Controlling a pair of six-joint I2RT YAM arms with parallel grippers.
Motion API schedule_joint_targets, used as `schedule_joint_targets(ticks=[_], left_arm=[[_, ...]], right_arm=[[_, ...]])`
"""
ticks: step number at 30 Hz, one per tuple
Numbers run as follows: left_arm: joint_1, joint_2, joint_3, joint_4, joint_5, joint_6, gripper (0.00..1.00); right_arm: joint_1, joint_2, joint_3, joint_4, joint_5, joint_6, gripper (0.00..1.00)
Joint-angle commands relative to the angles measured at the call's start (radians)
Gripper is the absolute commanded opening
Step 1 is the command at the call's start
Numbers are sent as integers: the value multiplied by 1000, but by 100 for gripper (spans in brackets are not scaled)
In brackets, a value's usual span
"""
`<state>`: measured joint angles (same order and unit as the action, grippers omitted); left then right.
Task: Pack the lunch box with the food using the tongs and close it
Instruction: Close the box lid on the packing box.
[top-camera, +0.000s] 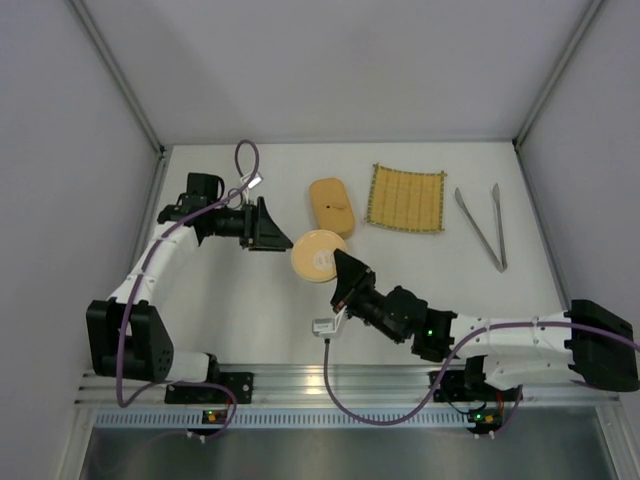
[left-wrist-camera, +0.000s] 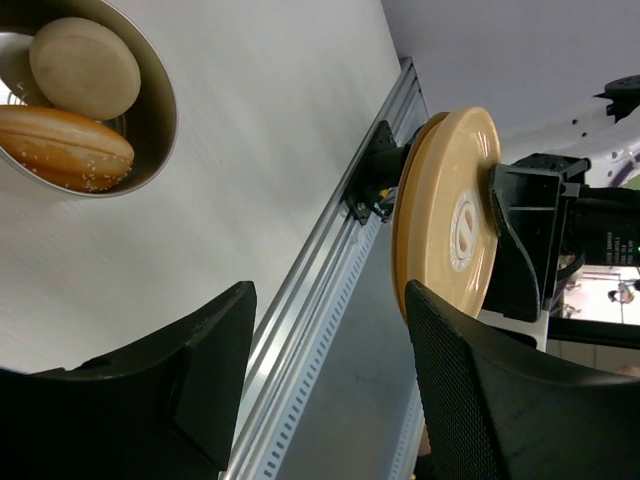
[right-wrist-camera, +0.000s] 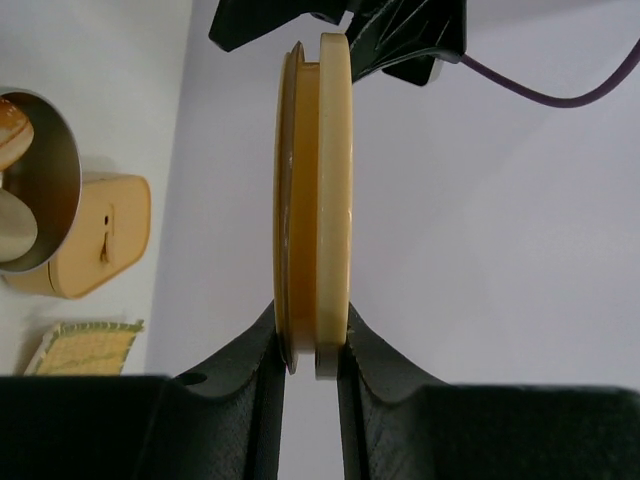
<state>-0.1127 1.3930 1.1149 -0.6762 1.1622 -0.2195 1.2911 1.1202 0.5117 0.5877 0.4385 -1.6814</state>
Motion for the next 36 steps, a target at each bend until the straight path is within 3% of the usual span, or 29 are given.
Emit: schedule_joint_targets(ticks=[1,7,14,25,30,36], left_arm=[[-42,-43,22,-85,19,131,66],[-33,-106,-50,33,24,51,59],[-21,-120,-30,36,59,51,51],[-18,-134,-32,99,91,-24,54],[59,-114,-43,144,88,-90,54],[67,-112,-59,170,94,-119,54]], right_arm=[[23,30,17,161,-1,-43,0],[39,32,7,155,8,-43,0],[50,13,-18,135,22,-35,0],[48,20,-15,136,19,-35,0],[48,12,-15,133,23,-35,0],[50,15,-10,132,26,-35,0]])
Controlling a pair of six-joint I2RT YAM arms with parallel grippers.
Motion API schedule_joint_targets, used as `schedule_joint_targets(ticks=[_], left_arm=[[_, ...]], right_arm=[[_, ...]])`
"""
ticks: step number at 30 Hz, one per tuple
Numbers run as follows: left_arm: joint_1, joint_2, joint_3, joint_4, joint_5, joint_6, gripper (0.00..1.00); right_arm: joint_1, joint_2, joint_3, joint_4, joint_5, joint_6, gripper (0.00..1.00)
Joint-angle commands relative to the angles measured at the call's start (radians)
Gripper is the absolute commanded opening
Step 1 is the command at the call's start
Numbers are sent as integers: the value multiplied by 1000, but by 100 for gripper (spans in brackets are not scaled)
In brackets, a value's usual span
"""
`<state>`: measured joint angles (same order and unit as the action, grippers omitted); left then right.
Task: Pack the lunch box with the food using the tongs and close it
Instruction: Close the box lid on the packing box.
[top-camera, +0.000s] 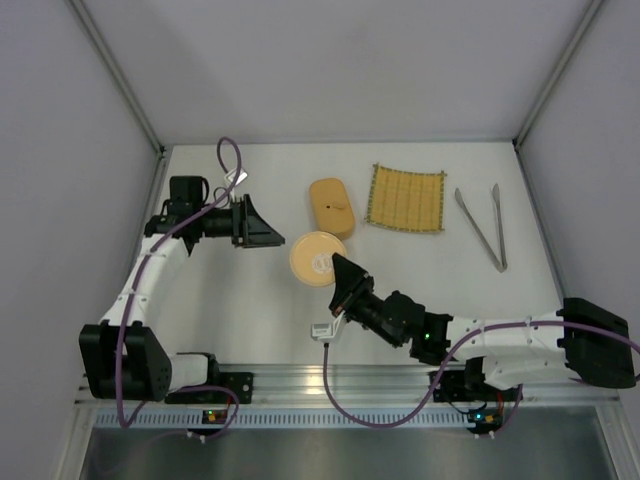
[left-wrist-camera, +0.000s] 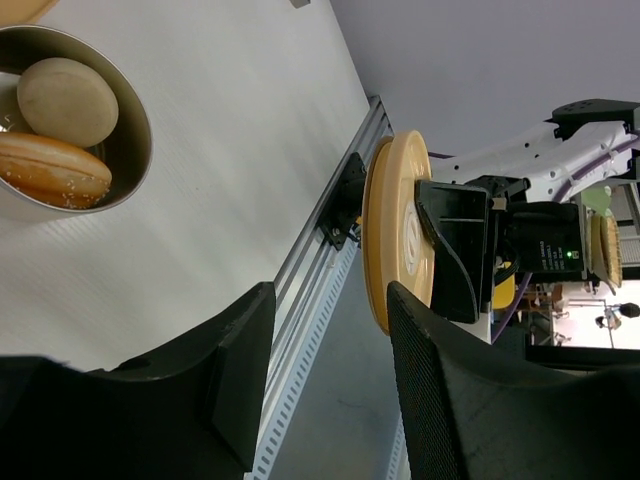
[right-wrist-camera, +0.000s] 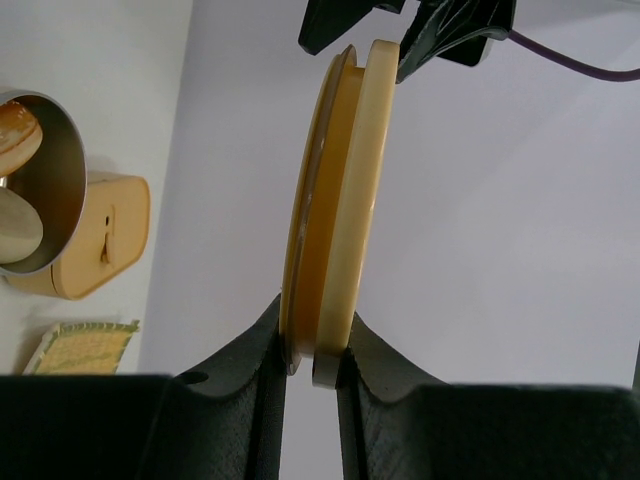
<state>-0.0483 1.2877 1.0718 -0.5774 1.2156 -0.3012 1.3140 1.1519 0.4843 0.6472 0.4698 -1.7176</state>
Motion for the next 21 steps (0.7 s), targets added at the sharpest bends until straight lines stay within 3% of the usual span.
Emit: schedule_joint_targets(ticks=[1,7,17,21], left_arm=[[1,-4,-29,88,68,-47,54],[-30,-2,-30,94,125,-49,53],[-91,19,23,-61,15,99,46],[-91,35,36,-90,-34,131,39]], right_arm=[[27,-17,20,69,-3,3,0],[25,3,30,62,-13,4,0],[27,54,62,65,-17,9,0],[28,51,59,57,-14,12,0]])
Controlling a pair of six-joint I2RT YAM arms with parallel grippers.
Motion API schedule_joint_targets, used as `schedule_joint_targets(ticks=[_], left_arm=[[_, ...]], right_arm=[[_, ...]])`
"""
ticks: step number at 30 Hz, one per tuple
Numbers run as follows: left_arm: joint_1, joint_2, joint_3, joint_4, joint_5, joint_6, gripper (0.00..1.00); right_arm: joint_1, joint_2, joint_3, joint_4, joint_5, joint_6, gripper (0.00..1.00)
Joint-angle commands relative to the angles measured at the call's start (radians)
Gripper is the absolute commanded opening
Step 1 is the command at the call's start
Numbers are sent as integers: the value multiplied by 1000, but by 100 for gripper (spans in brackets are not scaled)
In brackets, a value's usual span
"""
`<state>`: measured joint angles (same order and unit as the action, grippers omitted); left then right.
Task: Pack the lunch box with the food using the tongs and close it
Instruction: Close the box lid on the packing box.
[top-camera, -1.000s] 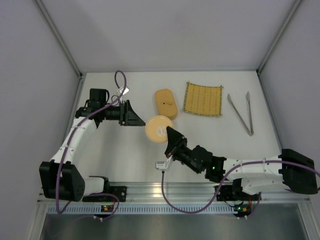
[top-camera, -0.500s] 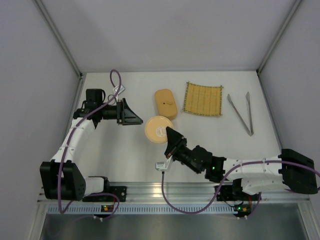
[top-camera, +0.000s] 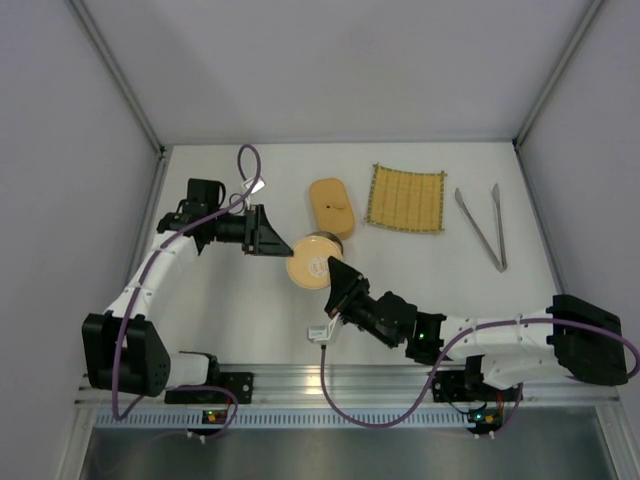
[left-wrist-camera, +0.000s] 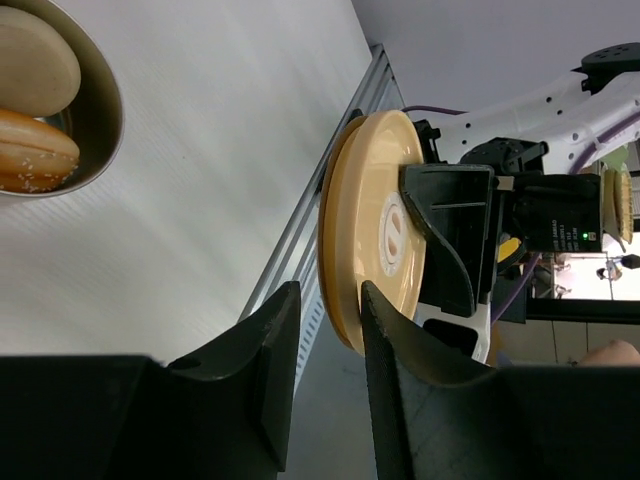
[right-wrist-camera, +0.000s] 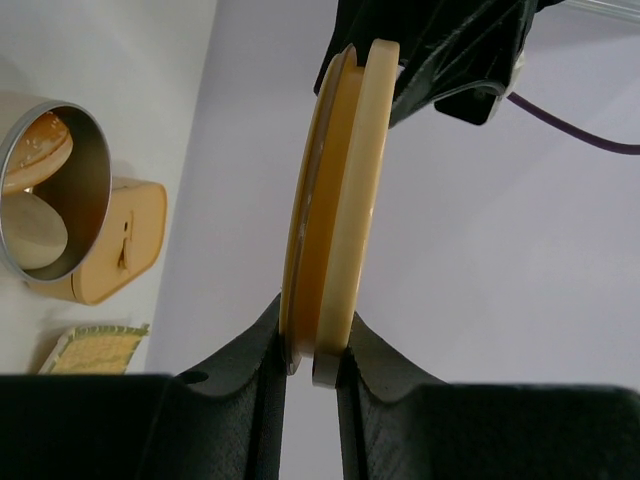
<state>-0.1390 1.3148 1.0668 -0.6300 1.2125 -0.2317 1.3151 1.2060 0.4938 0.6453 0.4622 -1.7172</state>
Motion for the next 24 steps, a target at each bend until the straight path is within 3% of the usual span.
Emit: schedule_joint_targets(ticks=[1,4,5,10,13,17,18,21,24], left_arm=[[-1,14,42,-42,-39,65,35],[-5,24,47,-45,-44,69,25],[-8,27,48,-45,-45,69,17],[-45,34,61,-48,-44,72,15],[-47,41,58,-34,-21,58,0],[-47,44,48,15,-2,14,0],[-45,44,48,18,-13,9,0],[-40,67,68,1,-63,17,0],[-33,119,117,-5,-132,32,0]], right_arm=[[26,-3,49,57,-5,13,0],[27,0,49,56,-2,16,0],[27,0,49,54,-2,18,0],[26,9,51,56,-3,24,0],[21,18,52,56,0,24,0],[12,46,64,47,27,33,0],[9,52,68,40,44,39,13],[-10,52,80,11,49,64,33],[-37,46,78,-6,41,87,77]])
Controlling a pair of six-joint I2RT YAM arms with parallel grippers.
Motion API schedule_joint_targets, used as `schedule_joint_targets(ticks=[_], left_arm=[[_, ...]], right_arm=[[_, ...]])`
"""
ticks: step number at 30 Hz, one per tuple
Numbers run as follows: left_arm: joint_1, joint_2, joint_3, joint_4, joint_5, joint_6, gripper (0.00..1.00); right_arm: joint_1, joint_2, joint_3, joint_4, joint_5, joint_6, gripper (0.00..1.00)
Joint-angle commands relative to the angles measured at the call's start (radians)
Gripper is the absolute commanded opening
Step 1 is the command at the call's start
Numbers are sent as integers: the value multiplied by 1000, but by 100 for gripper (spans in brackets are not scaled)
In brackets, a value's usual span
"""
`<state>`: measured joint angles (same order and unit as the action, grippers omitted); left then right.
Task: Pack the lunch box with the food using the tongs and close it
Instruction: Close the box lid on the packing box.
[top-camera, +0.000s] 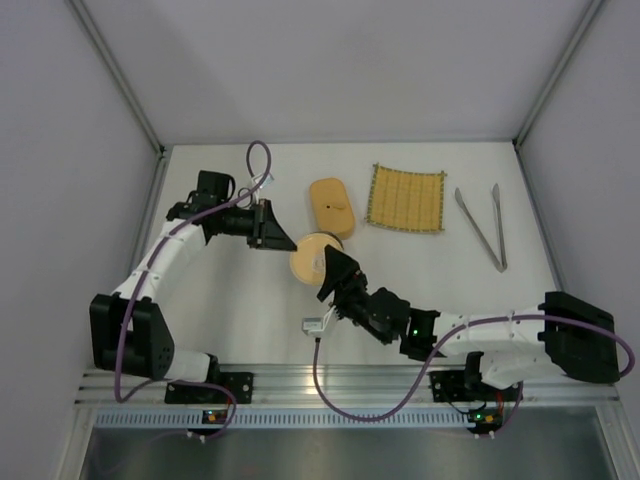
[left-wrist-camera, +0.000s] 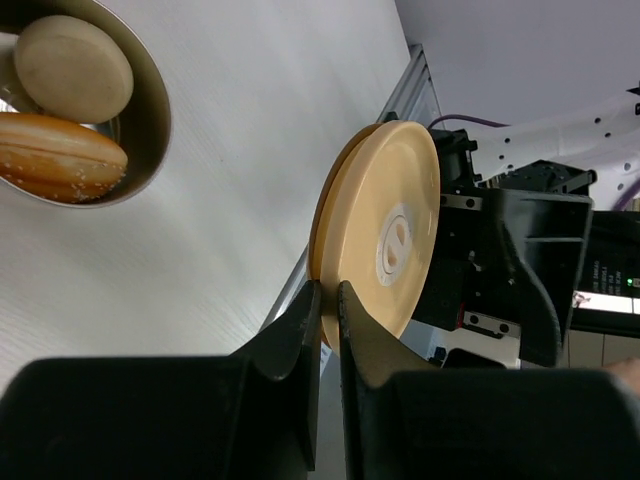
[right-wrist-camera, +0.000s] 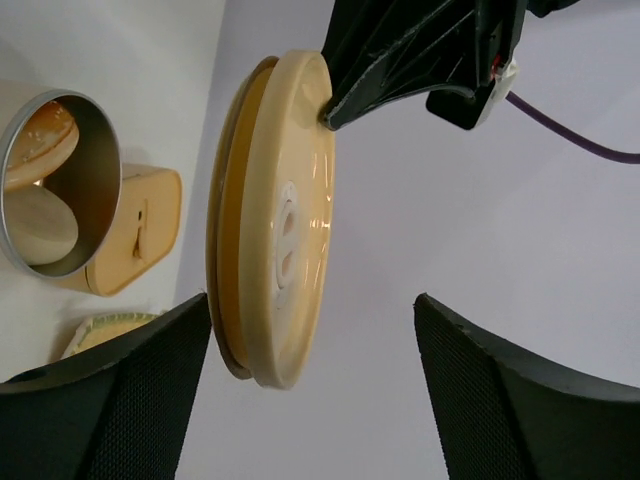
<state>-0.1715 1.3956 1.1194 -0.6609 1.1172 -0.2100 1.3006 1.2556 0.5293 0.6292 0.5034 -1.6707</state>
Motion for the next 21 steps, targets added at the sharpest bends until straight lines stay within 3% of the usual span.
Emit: schedule_joint_targets(ticks=[1,2,3,4,9,11,12,13,16,21], left_arm=[[0,54,78,41,-43,-6,0],[0,89,85,56,-46,-17,0],[0,106,92,72,-51,-28,0],[0,124,97,105,-54,-40,0],[3,249,160,147,-114,-54,0],[4,305,172,164,-123,-57,0],[4,322,186,167,-128,-58,0],[4,338,191,178,-129,-69,0],[4,387,200,225,-140,-87,0],[4,442,218,228,-169,-80,0]], right_arm=[[-30,-4,35,10,-3,42,82],[-50,-7,31,12,-11,45,86],[-58,-12,25,13,-16,51,97],[-70,-18,18,12,-20,54,99],[-153,-111,-31,-98,-26,167,99],[-219,-174,-8,-273,-40,253,99],[-253,-194,9,-342,-78,390,99],[-298,-206,91,-520,-107,492,99],[-545,-150,286,-818,-277,867,99],[-816,-7,524,-1097,-586,1166,99]])
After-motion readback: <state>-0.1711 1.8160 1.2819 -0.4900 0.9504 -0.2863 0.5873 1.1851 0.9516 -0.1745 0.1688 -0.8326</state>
